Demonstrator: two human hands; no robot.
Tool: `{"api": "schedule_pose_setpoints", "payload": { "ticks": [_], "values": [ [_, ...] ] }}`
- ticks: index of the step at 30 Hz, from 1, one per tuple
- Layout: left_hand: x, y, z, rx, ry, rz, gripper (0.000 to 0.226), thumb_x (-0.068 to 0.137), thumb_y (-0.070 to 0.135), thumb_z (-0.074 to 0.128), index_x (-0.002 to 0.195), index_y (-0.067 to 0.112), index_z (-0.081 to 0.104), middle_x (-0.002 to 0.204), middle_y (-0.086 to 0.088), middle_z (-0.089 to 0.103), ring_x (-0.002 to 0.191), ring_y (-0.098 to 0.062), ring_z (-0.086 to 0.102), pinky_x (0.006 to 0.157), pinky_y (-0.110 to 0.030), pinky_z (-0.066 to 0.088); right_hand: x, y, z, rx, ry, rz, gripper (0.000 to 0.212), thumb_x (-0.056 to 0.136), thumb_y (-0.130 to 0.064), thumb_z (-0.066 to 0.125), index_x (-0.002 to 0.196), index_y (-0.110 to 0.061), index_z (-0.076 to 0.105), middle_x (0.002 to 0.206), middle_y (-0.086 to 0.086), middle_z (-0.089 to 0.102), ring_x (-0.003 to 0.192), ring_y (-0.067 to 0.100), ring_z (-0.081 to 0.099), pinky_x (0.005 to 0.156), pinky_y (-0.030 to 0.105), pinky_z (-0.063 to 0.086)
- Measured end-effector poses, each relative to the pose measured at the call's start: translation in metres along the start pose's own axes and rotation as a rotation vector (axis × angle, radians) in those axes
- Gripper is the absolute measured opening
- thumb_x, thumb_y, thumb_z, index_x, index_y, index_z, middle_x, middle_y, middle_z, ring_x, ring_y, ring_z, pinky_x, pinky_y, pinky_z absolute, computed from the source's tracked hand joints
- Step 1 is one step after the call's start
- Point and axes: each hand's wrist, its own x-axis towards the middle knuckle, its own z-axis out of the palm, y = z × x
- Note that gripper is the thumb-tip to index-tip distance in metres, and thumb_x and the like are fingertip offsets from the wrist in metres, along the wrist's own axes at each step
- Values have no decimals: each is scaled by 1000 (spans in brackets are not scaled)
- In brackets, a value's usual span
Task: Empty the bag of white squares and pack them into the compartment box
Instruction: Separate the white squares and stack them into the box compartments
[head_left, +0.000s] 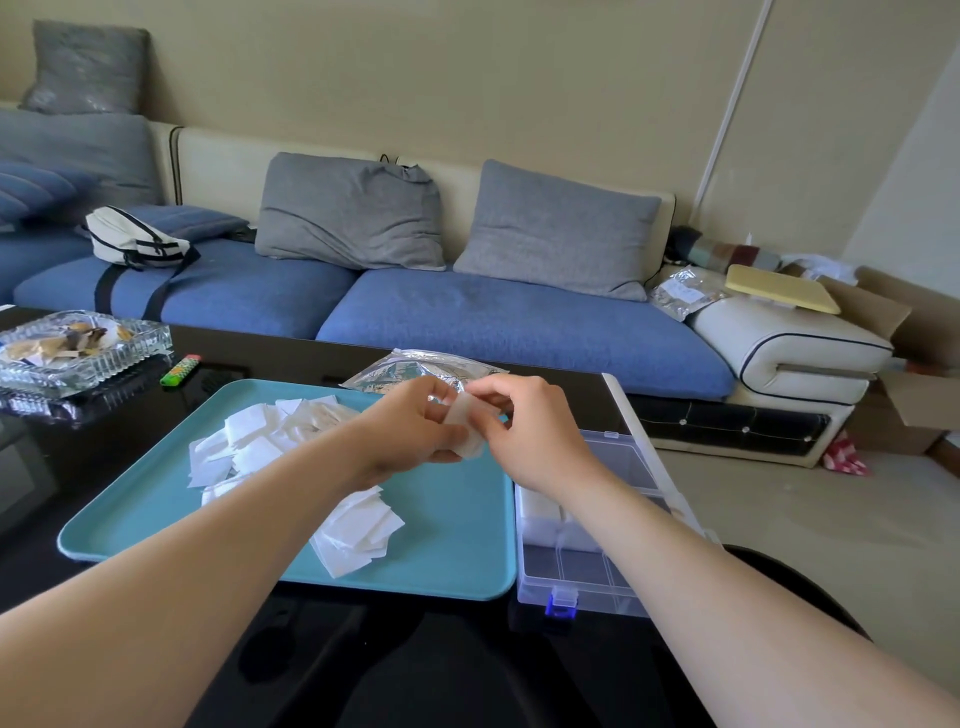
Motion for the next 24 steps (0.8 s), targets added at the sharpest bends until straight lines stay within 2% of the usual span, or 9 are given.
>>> {"api": "schedule_pose_setpoints", "payload": {
  "ticks": [5,7,9,12,15,17,19,21,24],
  "values": [
    [0,1,12,154,31,36,28,93,11,76,115,4,58,98,-16,78,86,-27,76,88,-42,64,-1,-3,-12,67,-2,146,15,94,-15,68,96,-25,78,88,-12,76,84,6,68,75,23,56],
    [2,1,21,301,33,61,24,94,18,75,112,11,61,96,-12,78,90,-30,76,80,-43,65,-2,-2,-23,85,-39,241,14,99,-20,63,98,-27,75,94,-12,74,88,8,67,78,27,57],
    [0,0,31,548,50,136,19,95,24,72,111,18,64,97,0,74,88,-23,72,70,-32,59,-3,4,-38,83,-109,335,13,101,-24,59,101,-28,72,100,-8,72,96,15,67,81,34,59],
    [-4,-2,49,718,12,257,17,97,19,64,113,21,67,106,6,68,97,-15,65,86,-29,54,-13,19,-64,17,-175,441,16,105,-22,56,107,-24,72,109,-6,66,114,14,61,84,30,53],
    [-8,-8,67,886,-79,387,21,98,17,59,117,22,66,120,6,63,116,-16,56,102,-32,44,-26,44,-82,-74,-176,515,24,98,-19,55,92,-31,75,129,-1,66,139,25,48,75,22,47],
    [-8,-12,79,982,-120,461,25,101,19,57,125,25,63,133,5,55,129,-19,45,110,-35,38,-33,54,-89,-119,-190,581,24,95,-19,58,85,-32,76,135,-1,62,119,21,60,74,29,51],
    [-8,-13,90,1041,-147,517,29,105,19,53,133,24,59,141,5,48,135,-17,37,114,-31,31,-37,60,-96,-107,-201,647,21,96,-18,60,89,-28,77,120,2,67,98,18,64,82,40,61],
    [-8,-14,99,1068,-177,563,32,107,20,49,138,23,57,143,6,47,137,-17,37,113,-28,30,-43,61,-103,-60,-223,685,21,98,-12,60,95,-22,78,100,4,69,89,19,65,79,39,61],
    [-7,-18,107,1121,-239,568,32,109,20,46,139,25,55,140,7,49,131,-19,46,110,-35,39,-50,63,-106,-34,-260,688,18,100,-13,64,98,-21,80,98,3,71,87,23,67,72,36,62]
  ]
}}
